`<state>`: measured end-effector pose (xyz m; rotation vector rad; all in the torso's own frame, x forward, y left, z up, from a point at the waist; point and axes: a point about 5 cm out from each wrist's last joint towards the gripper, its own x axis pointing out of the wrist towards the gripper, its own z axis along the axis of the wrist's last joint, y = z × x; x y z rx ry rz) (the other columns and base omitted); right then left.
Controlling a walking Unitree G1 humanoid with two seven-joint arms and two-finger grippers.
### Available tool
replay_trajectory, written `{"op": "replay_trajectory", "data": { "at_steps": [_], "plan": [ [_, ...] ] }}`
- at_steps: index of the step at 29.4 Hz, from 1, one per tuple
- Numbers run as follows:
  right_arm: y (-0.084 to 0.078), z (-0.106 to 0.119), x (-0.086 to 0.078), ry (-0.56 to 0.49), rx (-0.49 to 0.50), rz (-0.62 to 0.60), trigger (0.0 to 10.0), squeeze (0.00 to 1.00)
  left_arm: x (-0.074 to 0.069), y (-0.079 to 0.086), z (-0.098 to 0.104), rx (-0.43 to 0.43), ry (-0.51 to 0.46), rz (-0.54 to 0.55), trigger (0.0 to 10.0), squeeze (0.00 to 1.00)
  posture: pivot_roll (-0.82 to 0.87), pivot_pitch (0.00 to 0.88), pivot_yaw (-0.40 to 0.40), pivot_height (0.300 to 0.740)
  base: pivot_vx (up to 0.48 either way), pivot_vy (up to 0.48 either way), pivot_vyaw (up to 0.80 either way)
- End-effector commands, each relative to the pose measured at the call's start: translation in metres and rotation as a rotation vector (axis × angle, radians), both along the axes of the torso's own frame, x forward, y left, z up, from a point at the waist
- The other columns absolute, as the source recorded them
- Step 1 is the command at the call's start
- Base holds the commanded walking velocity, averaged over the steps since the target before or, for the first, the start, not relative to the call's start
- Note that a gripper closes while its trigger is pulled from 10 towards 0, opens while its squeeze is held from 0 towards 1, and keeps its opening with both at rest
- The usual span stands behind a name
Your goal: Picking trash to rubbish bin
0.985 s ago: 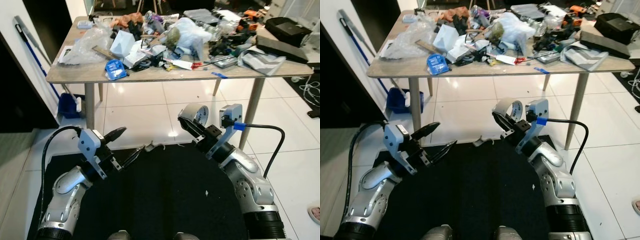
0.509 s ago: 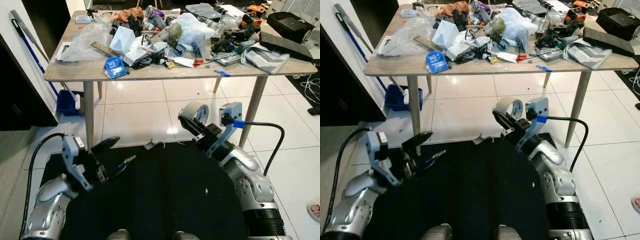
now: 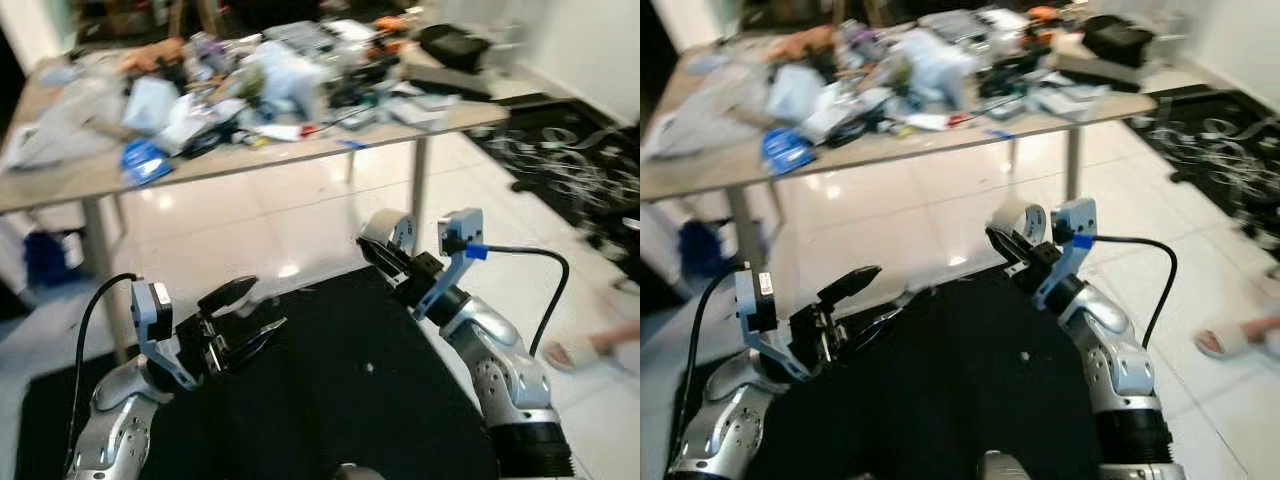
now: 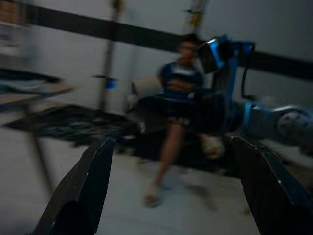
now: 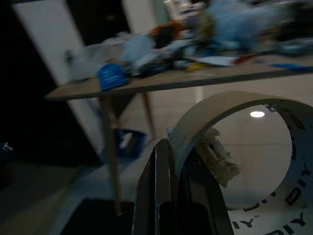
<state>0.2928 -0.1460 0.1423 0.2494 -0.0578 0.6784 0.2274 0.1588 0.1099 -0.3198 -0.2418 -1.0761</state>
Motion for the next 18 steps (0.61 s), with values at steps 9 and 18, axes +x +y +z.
{"op": "replay_trajectory", "data": {
  "at_steps": [9, 18],
  "plan": [
    [0.0008, -0.0052, -0.0012, 0.029, -0.007, 0.006, 10.0, 0.00, -0.0034, -0.0117, -0.0012, -0.087, 0.035, -0.059, 10.0, 0.00, 0.00, 0.000, -0.013, 0.740, 0.000, 0.000, -0.79],
    [0.0017, -0.0057, -0.0012, 0.031, -0.008, 0.013, 10.0, 0.00, -0.0035, -0.0097, -0.0008, -0.086, 0.038, -0.061, 10.0, 0.00, 0.00, 0.000, -0.013, 0.740, 0.000, 0.000, -0.79]
  ]
}}
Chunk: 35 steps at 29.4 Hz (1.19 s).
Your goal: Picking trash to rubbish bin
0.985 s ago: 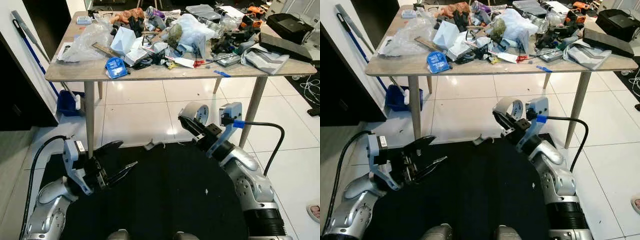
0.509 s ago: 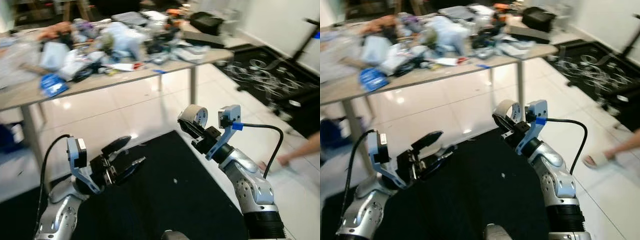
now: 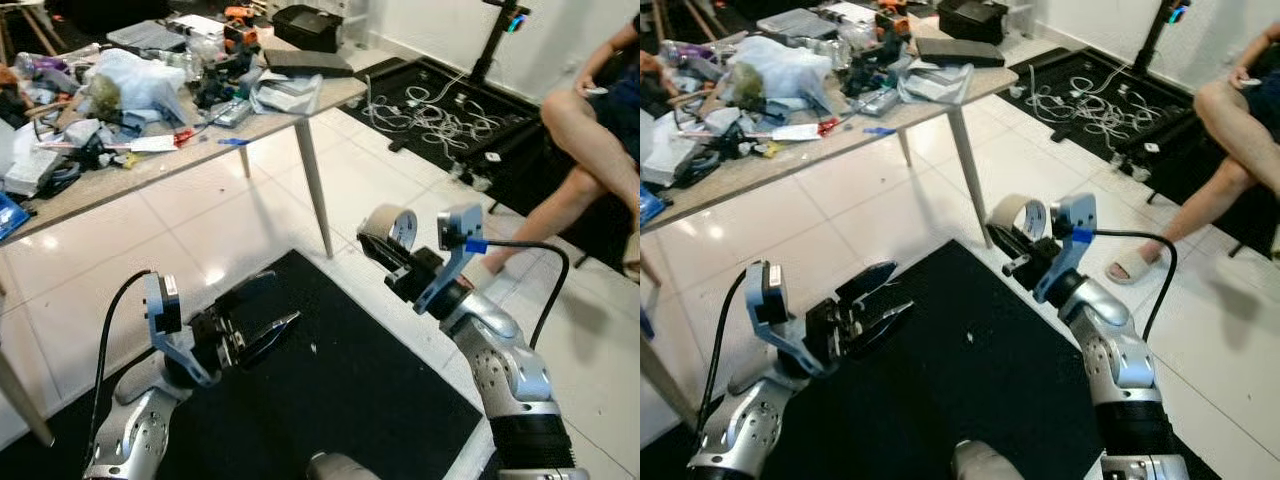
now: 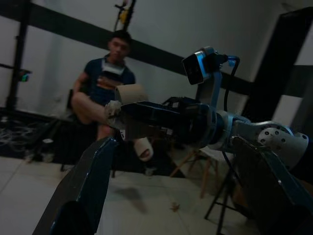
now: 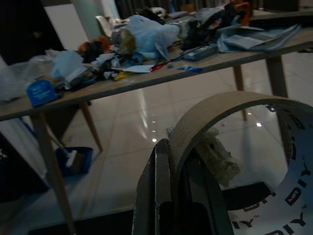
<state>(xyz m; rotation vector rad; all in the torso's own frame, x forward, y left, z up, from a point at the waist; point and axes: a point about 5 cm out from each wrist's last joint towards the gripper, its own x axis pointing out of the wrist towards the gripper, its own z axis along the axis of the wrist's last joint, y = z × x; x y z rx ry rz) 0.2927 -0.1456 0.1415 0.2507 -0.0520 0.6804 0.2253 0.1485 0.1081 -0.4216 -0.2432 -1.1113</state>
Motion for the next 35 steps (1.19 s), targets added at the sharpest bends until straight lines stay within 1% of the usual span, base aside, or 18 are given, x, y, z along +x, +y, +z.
{"op": "replay_trajectory", "data": {
  "at_steps": [1, 35],
  "plan": [
    [0.0013, -0.0047, -0.0009, 0.026, -0.007, 0.011, 10.0, 0.00, -0.0012, 0.0004, 0.0010, -0.006, -0.002, -0.010, 10.0, 0.00, 0.00, 0.000, -0.013, 0.740, 0.000, 0.000, -0.79],
    [0.0022, -0.0062, -0.0014, 0.034, -0.010, 0.020, 10.0, 0.00, -0.0017, -0.0010, -0.0009, 0.013, 0.006, -0.020, 10.0, 0.00, 0.00, 0.000, -0.012, 0.740, 0.000, 0.000, -0.79]
  ]
}}
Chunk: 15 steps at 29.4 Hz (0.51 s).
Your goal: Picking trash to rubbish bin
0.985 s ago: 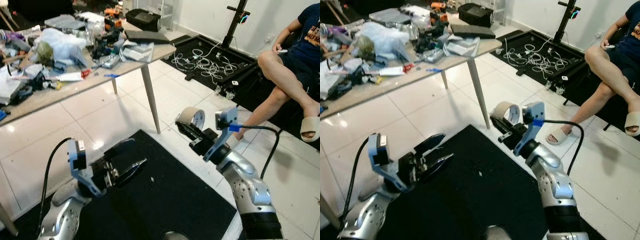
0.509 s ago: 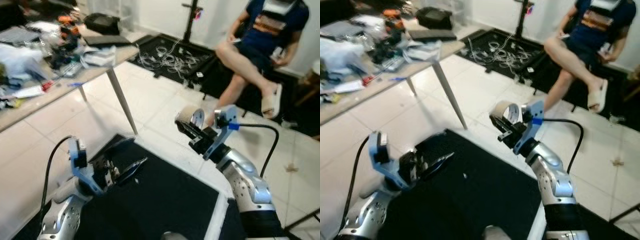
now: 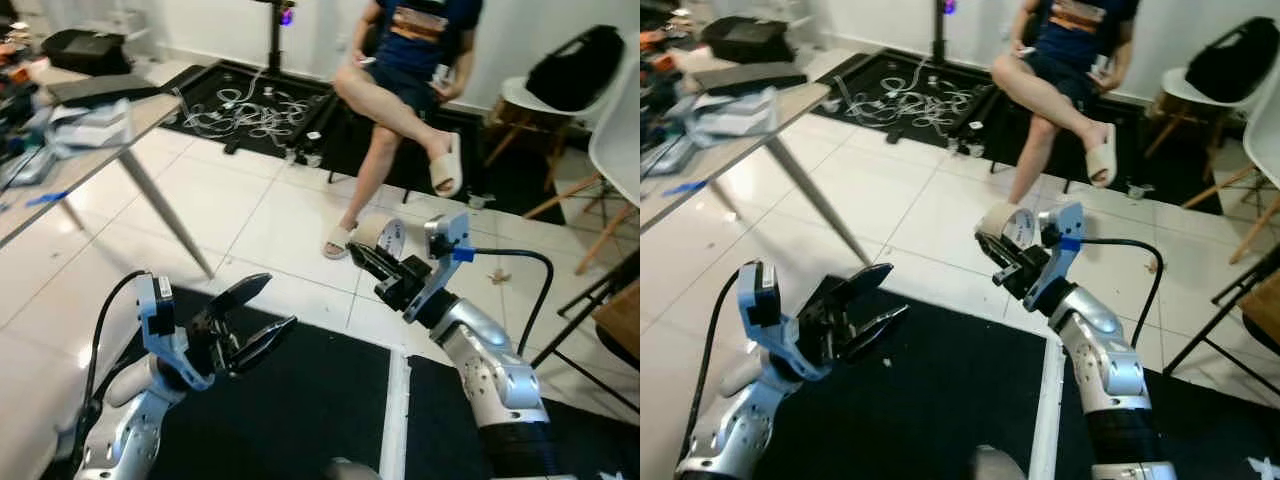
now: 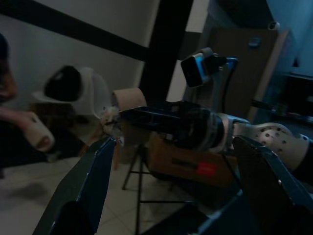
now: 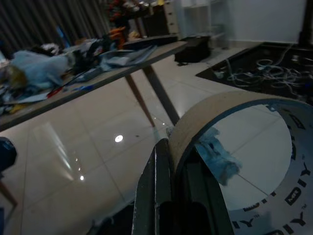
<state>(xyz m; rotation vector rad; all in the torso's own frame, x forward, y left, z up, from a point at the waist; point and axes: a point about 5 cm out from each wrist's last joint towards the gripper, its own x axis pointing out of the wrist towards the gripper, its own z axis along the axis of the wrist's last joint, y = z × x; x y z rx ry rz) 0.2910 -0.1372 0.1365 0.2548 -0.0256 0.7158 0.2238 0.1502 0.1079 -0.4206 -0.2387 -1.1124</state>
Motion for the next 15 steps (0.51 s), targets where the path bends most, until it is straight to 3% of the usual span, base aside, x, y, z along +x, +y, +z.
{"op": "replay_trajectory", "data": {
  "at_steps": [1, 15],
  "plan": [
    [-0.0062, -0.0013, 0.0003, 0.013, -0.006, -0.018, 10.0, 0.00, -0.0002, -0.0028, -0.0007, 0.010, 0.004, -0.018, 10.0, 0.00, 0.00, 0.000, -0.012, 0.740, 0.000, 0.000, -0.79],
    [-0.0058, -0.0026, 0.0005, 0.015, -0.006, -0.016, 10.0, 0.00, 0.0045, -0.0032, 0.0001, 0.013, 0.024, 0.023, 10.0, 0.00, 0.00, 0.000, -0.016, 0.740, 0.000, 0.000, -0.79]
  ]
}}
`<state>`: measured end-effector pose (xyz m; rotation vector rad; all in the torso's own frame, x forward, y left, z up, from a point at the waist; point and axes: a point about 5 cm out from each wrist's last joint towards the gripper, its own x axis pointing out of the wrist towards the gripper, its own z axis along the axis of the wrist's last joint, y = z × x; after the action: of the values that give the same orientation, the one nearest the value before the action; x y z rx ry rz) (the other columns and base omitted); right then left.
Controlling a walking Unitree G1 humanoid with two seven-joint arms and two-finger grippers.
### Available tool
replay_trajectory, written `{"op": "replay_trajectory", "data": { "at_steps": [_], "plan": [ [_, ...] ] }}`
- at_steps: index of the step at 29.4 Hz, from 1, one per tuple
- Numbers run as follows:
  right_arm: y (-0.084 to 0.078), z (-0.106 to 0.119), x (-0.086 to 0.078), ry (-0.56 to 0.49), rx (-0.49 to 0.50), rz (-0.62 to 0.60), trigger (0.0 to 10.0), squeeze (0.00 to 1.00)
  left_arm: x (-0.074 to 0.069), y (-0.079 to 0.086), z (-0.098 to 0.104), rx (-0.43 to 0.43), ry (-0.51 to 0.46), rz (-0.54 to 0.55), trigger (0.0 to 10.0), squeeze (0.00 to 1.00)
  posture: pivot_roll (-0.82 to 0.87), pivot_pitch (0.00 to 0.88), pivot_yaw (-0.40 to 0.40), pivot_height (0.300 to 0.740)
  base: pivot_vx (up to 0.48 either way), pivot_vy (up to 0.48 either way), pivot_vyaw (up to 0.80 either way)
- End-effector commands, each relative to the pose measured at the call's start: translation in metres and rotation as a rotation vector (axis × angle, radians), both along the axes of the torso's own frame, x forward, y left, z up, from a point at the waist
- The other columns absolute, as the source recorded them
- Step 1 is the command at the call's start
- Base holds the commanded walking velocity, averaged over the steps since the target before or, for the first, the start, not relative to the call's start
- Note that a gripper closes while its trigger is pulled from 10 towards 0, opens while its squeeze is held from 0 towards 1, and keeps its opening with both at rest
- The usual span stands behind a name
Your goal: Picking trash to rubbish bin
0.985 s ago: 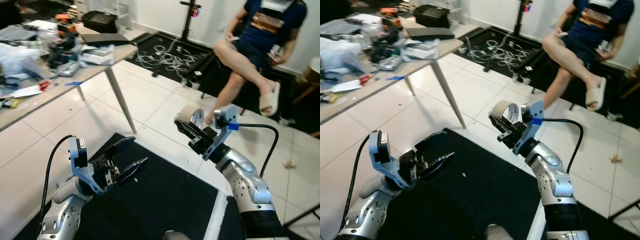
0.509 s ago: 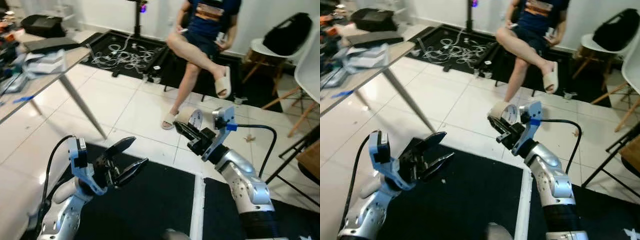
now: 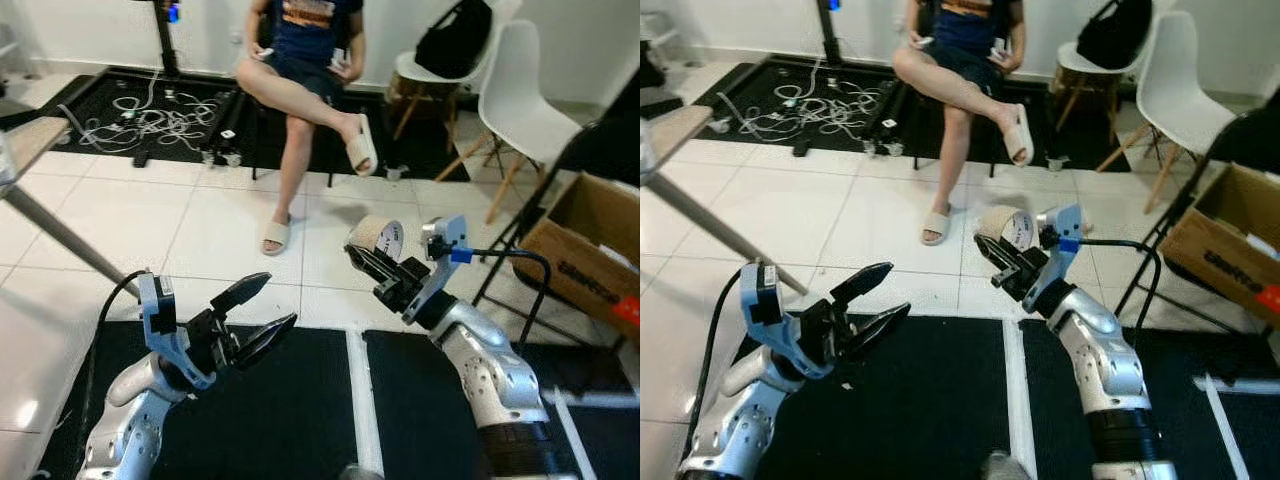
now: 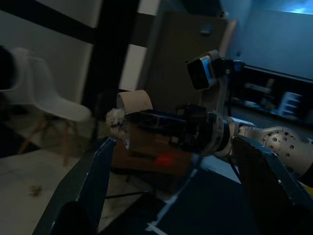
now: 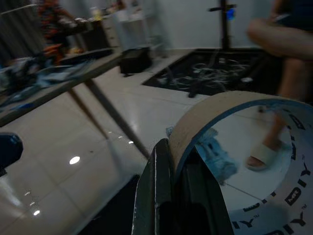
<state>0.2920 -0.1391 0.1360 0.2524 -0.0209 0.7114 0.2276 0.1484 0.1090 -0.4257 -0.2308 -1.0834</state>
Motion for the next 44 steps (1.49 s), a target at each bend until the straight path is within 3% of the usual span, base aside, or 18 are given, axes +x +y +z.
{"op": "replay_trajectory", "data": {
  "at_steps": [1, 20, 21, 22, 23, 24, 25, 39, 44],
  "plan": [
    [-0.0038, -0.0023, -0.0004, 0.011, -0.002, -0.011, 10.0, 0.00, 0.0017, -0.0014, -0.0011, 0.018, 0.014, 0.008, 10.0, 0.00, 0.00, 0.000, -0.016, 0.740, 0.000, 0.000, -0.79],
    [-0.0032, -0.0032, -0.0005, 0.012, 0.000, -0.006, 10.0, 0.00, 0.0036, -0.0026, -0.0002, 0.019, 0.027, 0.016, 10.0, 0.00, 0.00, 0.000, -0.015, 0.740, 0.000, 0.000, -0.79],
    [-0.0030, -0.0030, -0.0007, 0.012, 0.001, -0.004, 2.4, 0.00, 0.0036, -0.0026, 0.0001, 0.020, 0.027, 0.017, 10.0, 0.00, 0.01, 0.000, -0.016, 0.740, 0.000, 0.000, -0.79],
    [-0.0024, -0.0028, -0.0014, 0.011, 0.005, 0.001, 0.0, 0.00, 0.0036, -0.0025, 0.0005, 0.021, 0.028, 0.019, 10.0, 0.00, 0.01, 0.000, -0.016, 0.740, 0.000, 0.000, -0.79],
    [-0.0024, -0.0028, -0.0014, 0.011, 0.005, 0.001, 0.0, 0.00, 0.0036, -0.0025, 0.0005, 0.021, 0.028, 0.019, 10.0, 0.00, 0.01, 0.000, -0.016, 0.740, 0.000, 0.000, -0.79],
    [-0.0023, -0.0028, -0.0015, 0.011, 0.006, 0.001, 9.6, 0.00, 0.0036, -0.0025, 0.0006, 0.020, 0.028, 0.019, 10.0, 0.00, 0.01, 0.000, -0.016, 0.740, 0.000, 0.000, -0.79],
    [-0.0023, -0.0027, -0.0016, 0.010, 0.007, 0.000, 10.0, 0.00, 0.0036, -0.0024, 0.0007, 0.020, 0.028, 0.019, 10.0, 0.00, 0.01, 0.000, -0.016, 0.740, 0.000, 0.000, -0.79],
    [-0.0028, -0.0024, -0.0010, 0.011, 0.018, -0.006, 10.0, 0.00, 0.0038, -0.0021, 0.0011, 0.019, 0.034, 0.021, 10.0, 0.00, 0.01, 0.000, -0.016, 0.740, 0.000, 0.000, -0.78],
    [-0.0038, -0.0004, -0.0003, -0.003, 0.024, -0.013, 10.0, 0.00, 0.0056, -0.0010, 0.0014, 0.014, 0.039, 0.024, 10.0, 0.00, 0.01, 0.000, -0.012, 0.740, 0.051, 0.000, 0.00]
  ]
}}
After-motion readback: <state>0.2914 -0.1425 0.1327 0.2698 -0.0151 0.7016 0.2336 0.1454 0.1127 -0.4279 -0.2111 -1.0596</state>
